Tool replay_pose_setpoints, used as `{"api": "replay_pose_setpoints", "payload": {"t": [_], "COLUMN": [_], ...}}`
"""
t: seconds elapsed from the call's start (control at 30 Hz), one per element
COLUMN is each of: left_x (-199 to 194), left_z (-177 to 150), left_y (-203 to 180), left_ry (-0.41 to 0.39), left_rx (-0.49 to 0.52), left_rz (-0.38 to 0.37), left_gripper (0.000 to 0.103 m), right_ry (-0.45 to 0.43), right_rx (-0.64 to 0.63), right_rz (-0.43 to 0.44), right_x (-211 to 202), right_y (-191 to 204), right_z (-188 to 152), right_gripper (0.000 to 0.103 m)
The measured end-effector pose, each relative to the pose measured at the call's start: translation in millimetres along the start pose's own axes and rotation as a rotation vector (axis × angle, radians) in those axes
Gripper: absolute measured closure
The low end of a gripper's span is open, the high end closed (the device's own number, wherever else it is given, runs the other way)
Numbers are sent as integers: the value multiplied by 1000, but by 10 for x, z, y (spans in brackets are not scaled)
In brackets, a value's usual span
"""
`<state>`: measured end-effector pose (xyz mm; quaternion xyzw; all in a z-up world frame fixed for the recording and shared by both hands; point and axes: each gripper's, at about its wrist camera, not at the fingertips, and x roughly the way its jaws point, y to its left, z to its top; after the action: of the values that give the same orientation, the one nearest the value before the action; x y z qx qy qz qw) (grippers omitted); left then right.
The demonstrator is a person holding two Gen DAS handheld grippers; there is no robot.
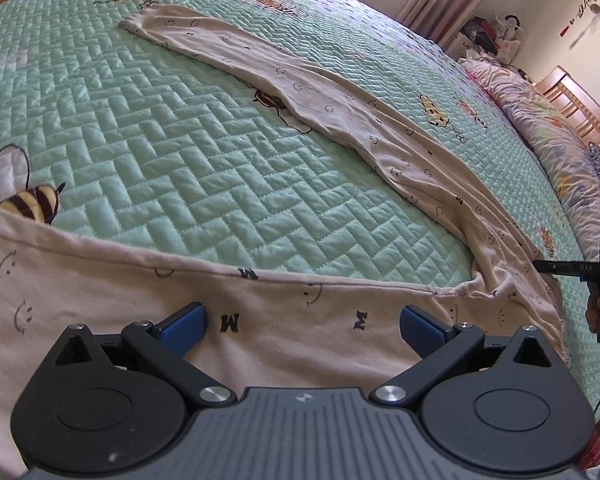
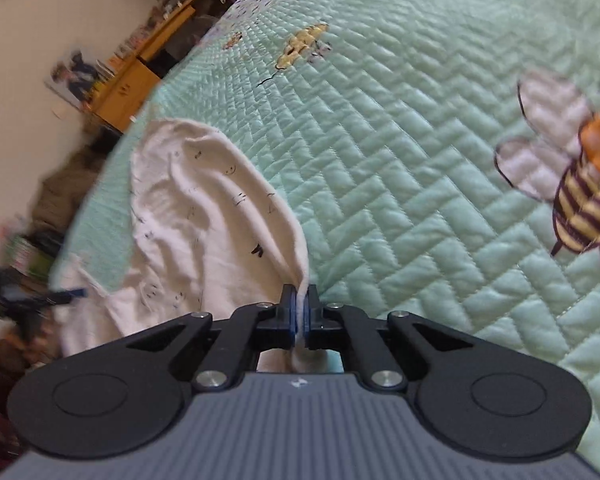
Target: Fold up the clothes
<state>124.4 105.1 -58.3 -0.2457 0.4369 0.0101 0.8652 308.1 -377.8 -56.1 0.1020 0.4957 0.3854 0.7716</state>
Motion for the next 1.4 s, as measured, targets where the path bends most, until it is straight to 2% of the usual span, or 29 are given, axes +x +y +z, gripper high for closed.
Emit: {"api": "replay_pose_setpoints", "payload": {"t": [0.23,0.33,0.53,0.67,0.77,0.83,0.87,0.93,0.97,1.0,1.07,1.13,1.27,1.4], "left_x": [-215,-329,-530,-584,-580,-582,-586,-545,-501,-429,-233,7,496,1000], "left_z": [-86,-123,-199,-254,-287,-292,-291,-263,-238,-206,-99,42,426,697], "left_y": [114,130,200,245,232,160,101,-92,-203,-326,-566,-778,-1079,-1101], "left_ry": [4,-4,-27,-22,-8,-4,-6,5,21,40,71,84,52,111], "left_rx": [-80,-78,-92,-111,-112,-96,-79,-44,-34,-31,-49,-72,-115,-301], "left_rz": [-37,-37,-55,-66,-67,-83,-103,-190,-241,-281,-327,-351,-305,-284], "left_gripper": [1,1,1,1,1,1,1,1,1,1,1,1,1,1], "right_ry": [-76,-100,-46,32,12,-77,-128,-261,-309,-349,-385,-414,-480,-542], "right_rx": [-166,-252,-372,-424,-358,-252,-194,-104,-31,49,163,245,427,488], "right_rz": [-84,-81,56,20,1,3,5,27,43,58,43,30,101,123], "right_x": [-192,-307,-418,-375,-334,-409,-455,-588,-615,-627,-566,-485,-392,-412], "right_y": [671,985,1656,1870,1776,1661,1600,1526,1470,1407,1317,1247,1088,1003], "right_z": [-124,-246,-815,-1336,-1598,-1643,-1656,-1620,-1589,-1557,-1506,-1485,-1582,-1705], "right_gripper": [98,98,99,99,99,99,94,93,78,57,42,42,42,41]}}
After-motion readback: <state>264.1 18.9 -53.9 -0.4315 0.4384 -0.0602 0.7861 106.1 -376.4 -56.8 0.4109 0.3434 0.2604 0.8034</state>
